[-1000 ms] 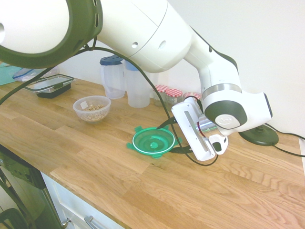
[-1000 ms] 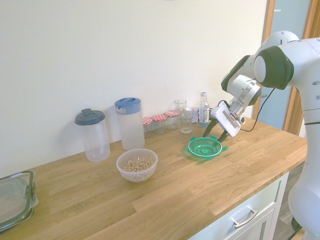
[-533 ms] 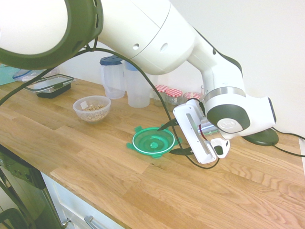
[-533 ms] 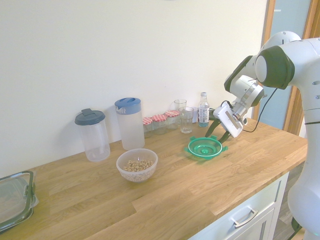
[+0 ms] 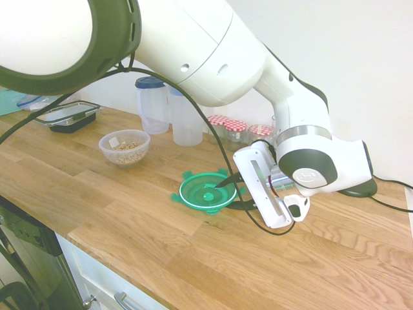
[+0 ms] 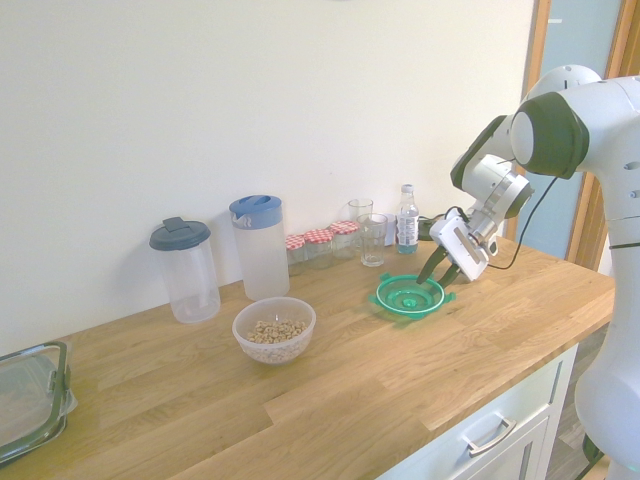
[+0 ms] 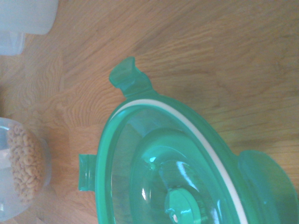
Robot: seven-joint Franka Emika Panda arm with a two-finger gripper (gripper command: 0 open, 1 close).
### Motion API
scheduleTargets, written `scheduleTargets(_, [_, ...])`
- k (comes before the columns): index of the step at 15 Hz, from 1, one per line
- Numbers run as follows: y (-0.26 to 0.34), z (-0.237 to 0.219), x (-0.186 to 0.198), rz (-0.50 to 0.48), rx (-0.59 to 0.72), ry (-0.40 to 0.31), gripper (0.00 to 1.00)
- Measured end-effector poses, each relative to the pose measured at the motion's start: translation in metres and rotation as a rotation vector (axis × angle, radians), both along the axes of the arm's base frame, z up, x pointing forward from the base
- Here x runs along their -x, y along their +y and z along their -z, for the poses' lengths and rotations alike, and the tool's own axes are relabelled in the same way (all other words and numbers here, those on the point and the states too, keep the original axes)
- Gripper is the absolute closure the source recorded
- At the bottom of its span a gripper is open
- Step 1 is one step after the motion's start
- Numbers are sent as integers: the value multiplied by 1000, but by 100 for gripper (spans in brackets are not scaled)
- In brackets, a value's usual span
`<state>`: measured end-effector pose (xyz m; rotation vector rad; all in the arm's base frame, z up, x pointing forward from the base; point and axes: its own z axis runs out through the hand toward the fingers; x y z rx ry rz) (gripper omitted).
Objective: Cover the lid of food container
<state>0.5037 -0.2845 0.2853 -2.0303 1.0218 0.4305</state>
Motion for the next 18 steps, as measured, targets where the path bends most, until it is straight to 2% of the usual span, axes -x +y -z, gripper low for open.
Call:
scheduleTargets(15, [-3,4,3,-4,24,-25,100])
scheduleTargets(17, [-11,-13,4,-35,123,-38,100])
scheduleTargets(18, [-11,-37,4,-57,179,-56,100])
